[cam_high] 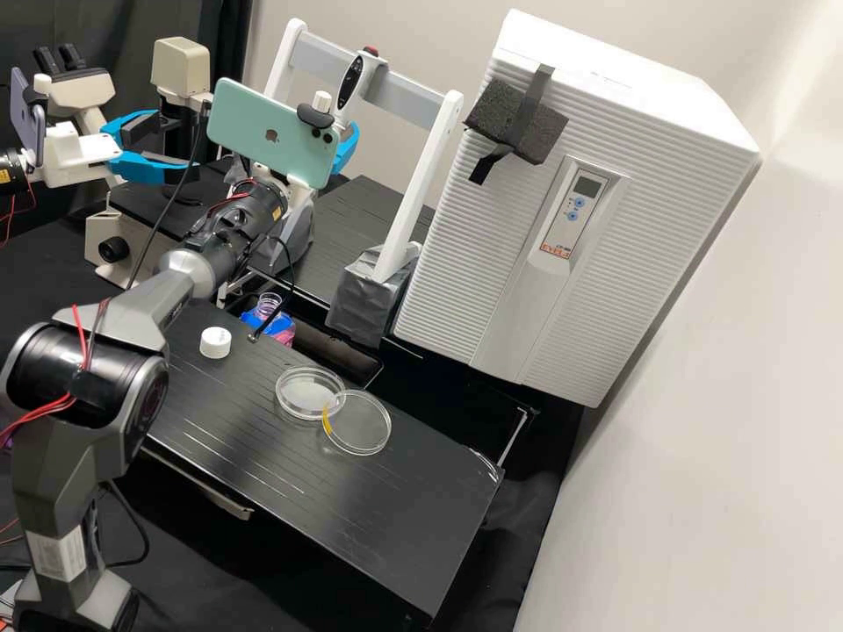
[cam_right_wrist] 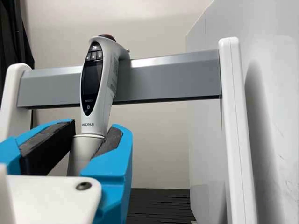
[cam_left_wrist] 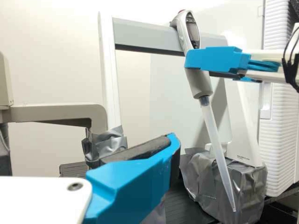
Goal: Use the pipette
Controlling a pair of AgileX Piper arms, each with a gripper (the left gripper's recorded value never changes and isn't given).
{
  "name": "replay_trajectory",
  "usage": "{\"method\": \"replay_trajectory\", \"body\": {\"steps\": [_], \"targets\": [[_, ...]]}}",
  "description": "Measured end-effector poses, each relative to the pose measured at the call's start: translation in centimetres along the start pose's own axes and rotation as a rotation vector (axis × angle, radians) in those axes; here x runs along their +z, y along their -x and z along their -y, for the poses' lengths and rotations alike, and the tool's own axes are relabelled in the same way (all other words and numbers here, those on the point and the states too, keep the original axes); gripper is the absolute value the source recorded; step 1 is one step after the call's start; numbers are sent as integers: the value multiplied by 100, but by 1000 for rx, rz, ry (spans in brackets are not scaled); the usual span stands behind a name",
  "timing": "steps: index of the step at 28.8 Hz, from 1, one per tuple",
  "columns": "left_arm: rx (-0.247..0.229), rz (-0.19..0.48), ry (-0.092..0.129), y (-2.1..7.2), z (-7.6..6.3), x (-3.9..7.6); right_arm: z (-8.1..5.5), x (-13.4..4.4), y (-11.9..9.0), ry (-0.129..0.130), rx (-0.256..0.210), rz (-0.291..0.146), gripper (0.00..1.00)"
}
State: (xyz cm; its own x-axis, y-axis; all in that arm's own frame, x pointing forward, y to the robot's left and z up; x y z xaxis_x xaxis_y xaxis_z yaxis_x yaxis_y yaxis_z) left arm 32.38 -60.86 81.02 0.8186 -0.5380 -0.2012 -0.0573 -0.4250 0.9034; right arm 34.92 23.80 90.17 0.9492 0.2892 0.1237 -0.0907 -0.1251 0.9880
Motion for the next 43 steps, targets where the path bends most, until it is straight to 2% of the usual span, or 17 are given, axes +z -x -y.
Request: {"method": "replay_trajectory", "body": {"steps": [5,8,17,23,27,30,35,36,43], "targets": [[0,0,0,0,0,0,13,13,-7,5,-3,3,100],[0,0,0,0,0,0,3,4,-9,27,5,-2,100],[0,0,0,0,0,0,19,9,-58,61,5,-3,100],[0,-2,0,1,-2,-6,54,-24,-104,79,16,15,100],[0,0,19,1,-1,-5,116,-23,-164,101,14,31,100],[0,0,19,1,-1,-5,148,11,-201,108,6,51,100],[0,0,19,1,-1,-5,159,21,-205,122,-3,59,100],[0,0,19,1,-1,-5,161,22,-205,121,-5,60,0],[0,0,19,1,-1,-5,163,24,-205,119,-7,62,0]]}}
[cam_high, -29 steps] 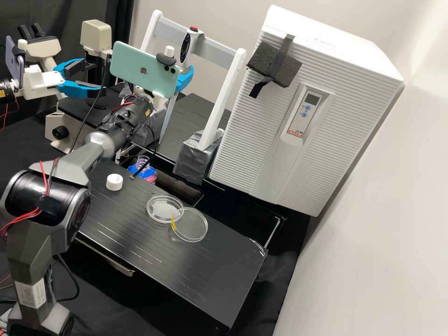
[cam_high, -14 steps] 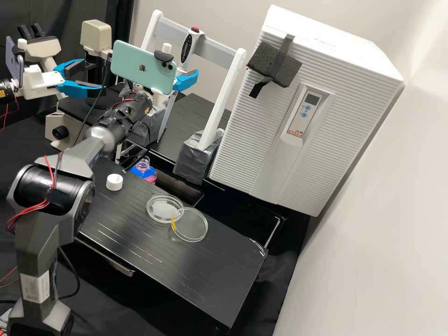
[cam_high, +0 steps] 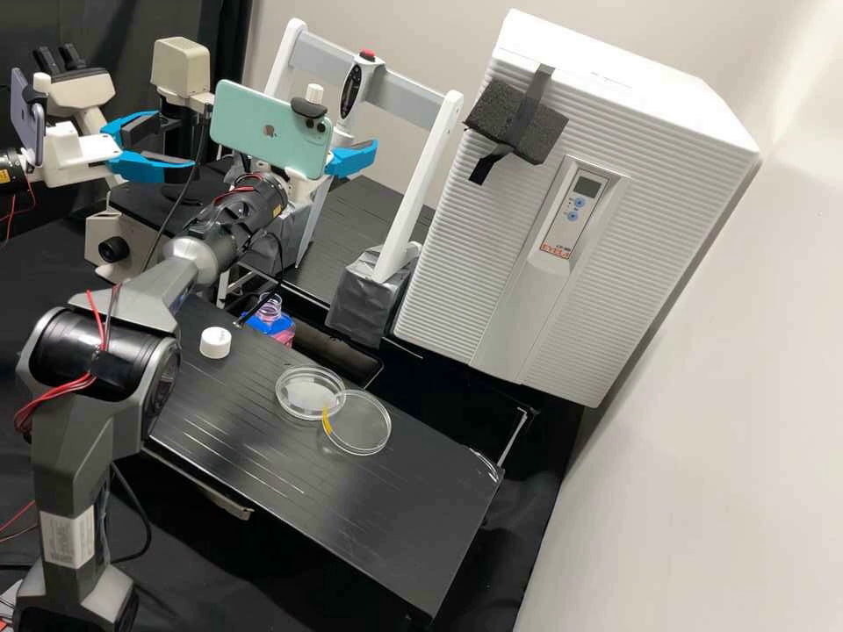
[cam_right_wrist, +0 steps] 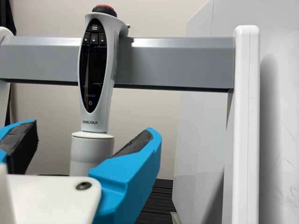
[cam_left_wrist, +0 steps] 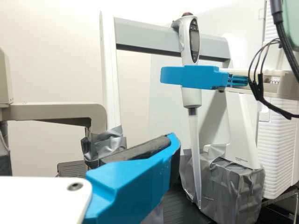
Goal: Use the pipette
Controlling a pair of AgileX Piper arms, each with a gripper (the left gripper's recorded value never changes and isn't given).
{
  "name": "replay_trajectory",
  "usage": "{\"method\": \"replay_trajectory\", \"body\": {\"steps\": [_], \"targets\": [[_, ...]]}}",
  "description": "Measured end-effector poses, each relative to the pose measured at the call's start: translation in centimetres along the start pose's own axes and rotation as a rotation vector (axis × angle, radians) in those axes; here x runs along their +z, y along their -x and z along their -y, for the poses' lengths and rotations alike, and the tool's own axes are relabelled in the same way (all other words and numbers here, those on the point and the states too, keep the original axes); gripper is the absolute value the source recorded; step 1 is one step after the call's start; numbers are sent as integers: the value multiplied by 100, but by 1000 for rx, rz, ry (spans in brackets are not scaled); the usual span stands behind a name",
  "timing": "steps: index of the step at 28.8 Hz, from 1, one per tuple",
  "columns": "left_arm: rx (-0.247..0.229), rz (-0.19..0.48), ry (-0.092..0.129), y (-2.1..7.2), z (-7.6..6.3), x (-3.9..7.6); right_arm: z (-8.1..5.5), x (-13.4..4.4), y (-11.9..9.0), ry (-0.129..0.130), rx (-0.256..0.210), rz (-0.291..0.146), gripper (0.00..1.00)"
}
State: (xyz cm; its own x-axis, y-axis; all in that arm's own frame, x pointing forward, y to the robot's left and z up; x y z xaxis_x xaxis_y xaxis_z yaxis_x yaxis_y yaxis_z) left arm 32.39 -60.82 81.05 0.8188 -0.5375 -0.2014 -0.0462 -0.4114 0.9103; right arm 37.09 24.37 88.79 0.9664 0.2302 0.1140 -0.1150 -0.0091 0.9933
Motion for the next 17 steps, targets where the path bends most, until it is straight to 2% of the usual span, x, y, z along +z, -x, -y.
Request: {"method": "replay_trajectory", "body": {"steps": [17], "targets": [[0,0,0,0,0,0,34,24,-16,1,-9,7,0]]}}
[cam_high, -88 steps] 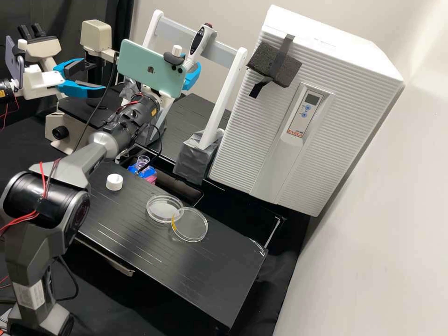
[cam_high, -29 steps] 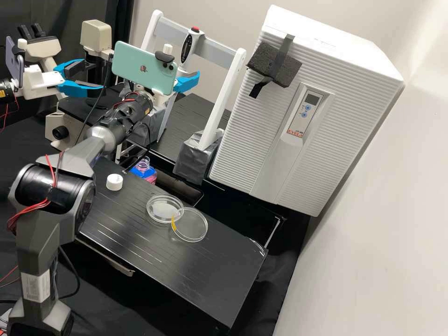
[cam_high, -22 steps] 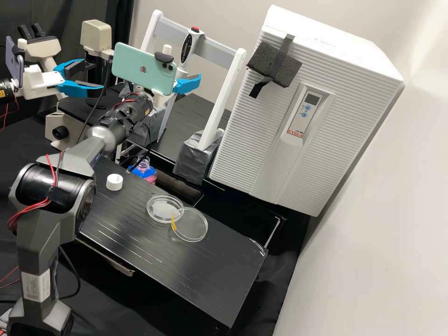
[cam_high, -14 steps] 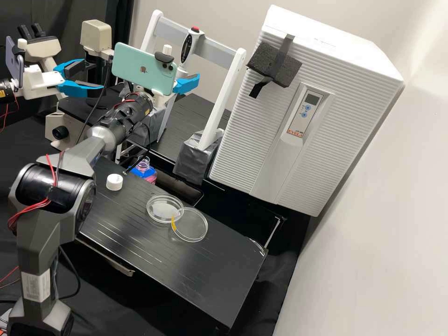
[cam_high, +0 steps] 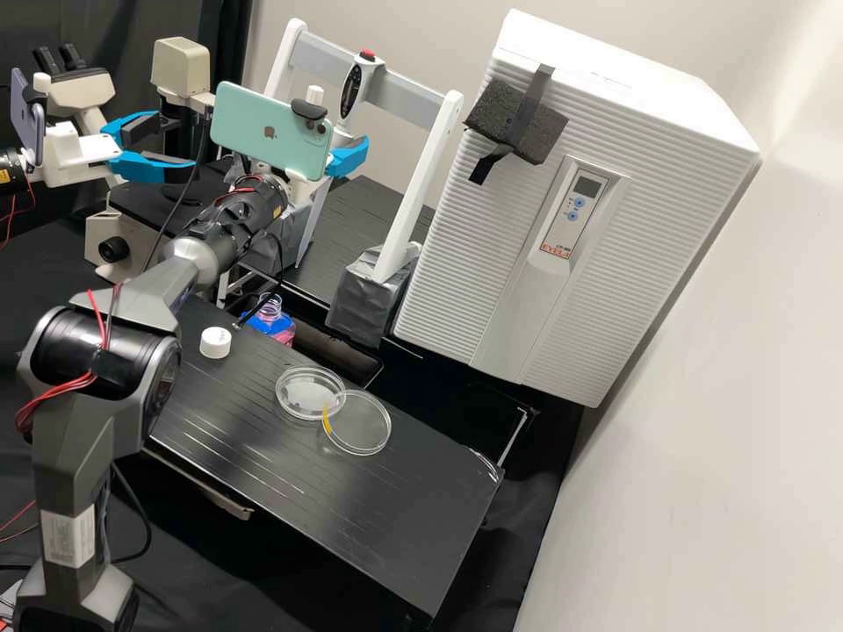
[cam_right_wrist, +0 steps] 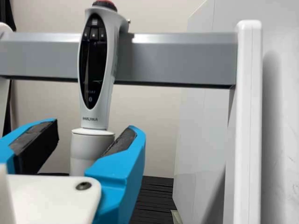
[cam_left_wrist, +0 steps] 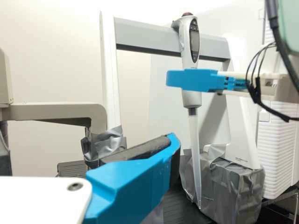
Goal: Use the pipette
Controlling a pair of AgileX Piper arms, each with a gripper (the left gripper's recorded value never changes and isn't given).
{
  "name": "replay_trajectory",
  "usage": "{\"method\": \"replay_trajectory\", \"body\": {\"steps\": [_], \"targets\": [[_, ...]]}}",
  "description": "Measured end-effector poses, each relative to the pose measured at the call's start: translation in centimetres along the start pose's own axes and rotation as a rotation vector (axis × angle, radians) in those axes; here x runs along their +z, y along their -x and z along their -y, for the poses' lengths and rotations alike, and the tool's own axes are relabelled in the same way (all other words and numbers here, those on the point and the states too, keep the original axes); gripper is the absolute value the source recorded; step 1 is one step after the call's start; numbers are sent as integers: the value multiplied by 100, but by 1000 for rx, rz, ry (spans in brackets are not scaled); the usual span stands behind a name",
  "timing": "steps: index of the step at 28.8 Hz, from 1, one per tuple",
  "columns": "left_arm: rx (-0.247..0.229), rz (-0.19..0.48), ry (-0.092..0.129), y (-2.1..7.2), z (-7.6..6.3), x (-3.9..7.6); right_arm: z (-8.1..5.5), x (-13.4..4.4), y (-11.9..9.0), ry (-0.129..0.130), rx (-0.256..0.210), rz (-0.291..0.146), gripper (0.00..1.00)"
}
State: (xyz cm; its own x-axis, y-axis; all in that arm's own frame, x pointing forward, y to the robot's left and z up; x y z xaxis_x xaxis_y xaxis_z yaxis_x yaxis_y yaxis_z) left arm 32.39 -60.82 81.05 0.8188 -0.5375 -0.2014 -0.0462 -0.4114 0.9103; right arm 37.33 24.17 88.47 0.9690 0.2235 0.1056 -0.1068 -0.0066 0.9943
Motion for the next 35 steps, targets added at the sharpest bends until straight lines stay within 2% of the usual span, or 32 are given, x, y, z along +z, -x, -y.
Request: {"method": "replay_trajectory", "body": {"steps": [10,22,27,29,32,35], "targets": [[0,0,0,0,0,0,73,14,-19,15,-17,4,0],[0,0,0,0,0,0,72,17,-19,12,-16,7,0],[0,0,1,0,0,0,67,23,-20,47,-15,10,0],[0,0,14,0,0,0,65,29,-20,59,-14,15,0],[0,0,46,0,0,0,61,40,-13,73,-8,24,0],[5,2,53,-8,-14,3,38,36,3,79,3,26,0]]}}
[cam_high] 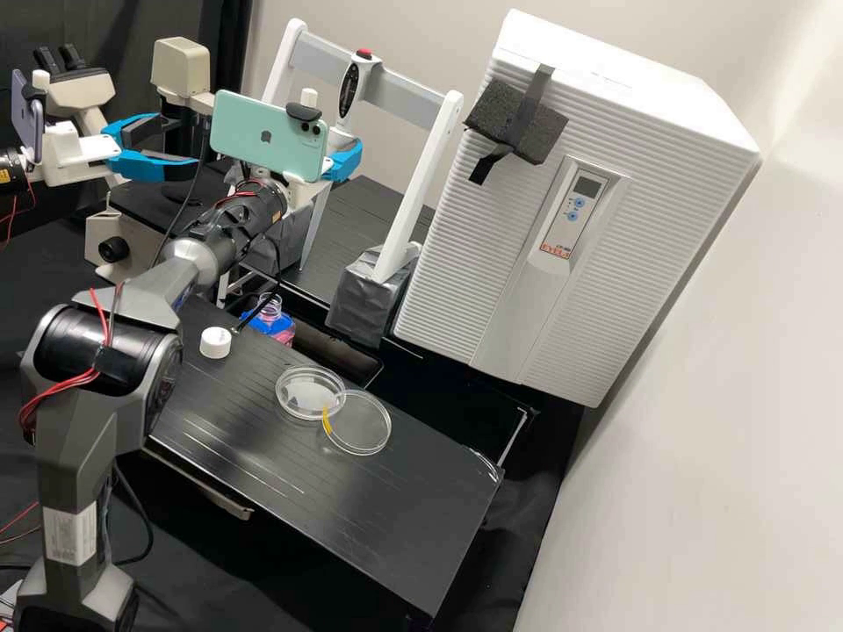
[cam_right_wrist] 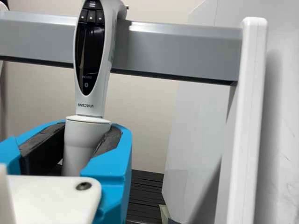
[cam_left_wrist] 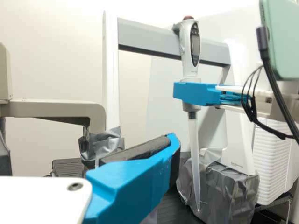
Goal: Use the pipette
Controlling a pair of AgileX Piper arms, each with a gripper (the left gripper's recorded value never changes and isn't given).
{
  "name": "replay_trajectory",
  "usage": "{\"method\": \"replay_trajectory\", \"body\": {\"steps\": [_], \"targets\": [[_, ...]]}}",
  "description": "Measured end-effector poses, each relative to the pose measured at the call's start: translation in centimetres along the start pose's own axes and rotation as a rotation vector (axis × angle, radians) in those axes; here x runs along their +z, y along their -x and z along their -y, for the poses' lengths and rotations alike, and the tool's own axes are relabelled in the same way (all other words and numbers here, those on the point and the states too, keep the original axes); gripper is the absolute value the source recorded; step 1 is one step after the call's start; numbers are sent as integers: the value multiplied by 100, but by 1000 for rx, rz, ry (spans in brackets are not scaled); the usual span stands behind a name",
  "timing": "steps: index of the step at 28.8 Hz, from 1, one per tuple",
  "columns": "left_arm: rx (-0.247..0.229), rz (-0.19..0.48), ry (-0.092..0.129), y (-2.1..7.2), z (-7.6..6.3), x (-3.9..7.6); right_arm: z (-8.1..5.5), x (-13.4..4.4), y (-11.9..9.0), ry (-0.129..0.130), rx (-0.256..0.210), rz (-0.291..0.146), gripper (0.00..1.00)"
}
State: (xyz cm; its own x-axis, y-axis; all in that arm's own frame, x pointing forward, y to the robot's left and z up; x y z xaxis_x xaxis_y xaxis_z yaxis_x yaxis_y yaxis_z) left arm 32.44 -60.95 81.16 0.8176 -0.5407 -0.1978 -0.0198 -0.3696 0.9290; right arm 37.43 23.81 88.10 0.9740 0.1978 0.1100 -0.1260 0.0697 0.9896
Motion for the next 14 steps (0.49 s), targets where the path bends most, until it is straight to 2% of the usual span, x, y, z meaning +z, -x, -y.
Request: {"method": "replay_trajectory", "body": {"steps": [1,3,6,9,14], "targets": [[1,1,-1,-2,-3,2,-1,8,10,2,2,5,0],[4,4,-4,-10,-16,6,-53,8,42,-23,17,14,0],[4,4,-4,-9,-15,6,-130,5,74,-41,36,19,0],[4,4,-4,-9,-15,6,-209,-17,109,-70,59,22,0],[4,4,-4,-9,-15,6,-288,-51,117,-74,105,11,0]]}}
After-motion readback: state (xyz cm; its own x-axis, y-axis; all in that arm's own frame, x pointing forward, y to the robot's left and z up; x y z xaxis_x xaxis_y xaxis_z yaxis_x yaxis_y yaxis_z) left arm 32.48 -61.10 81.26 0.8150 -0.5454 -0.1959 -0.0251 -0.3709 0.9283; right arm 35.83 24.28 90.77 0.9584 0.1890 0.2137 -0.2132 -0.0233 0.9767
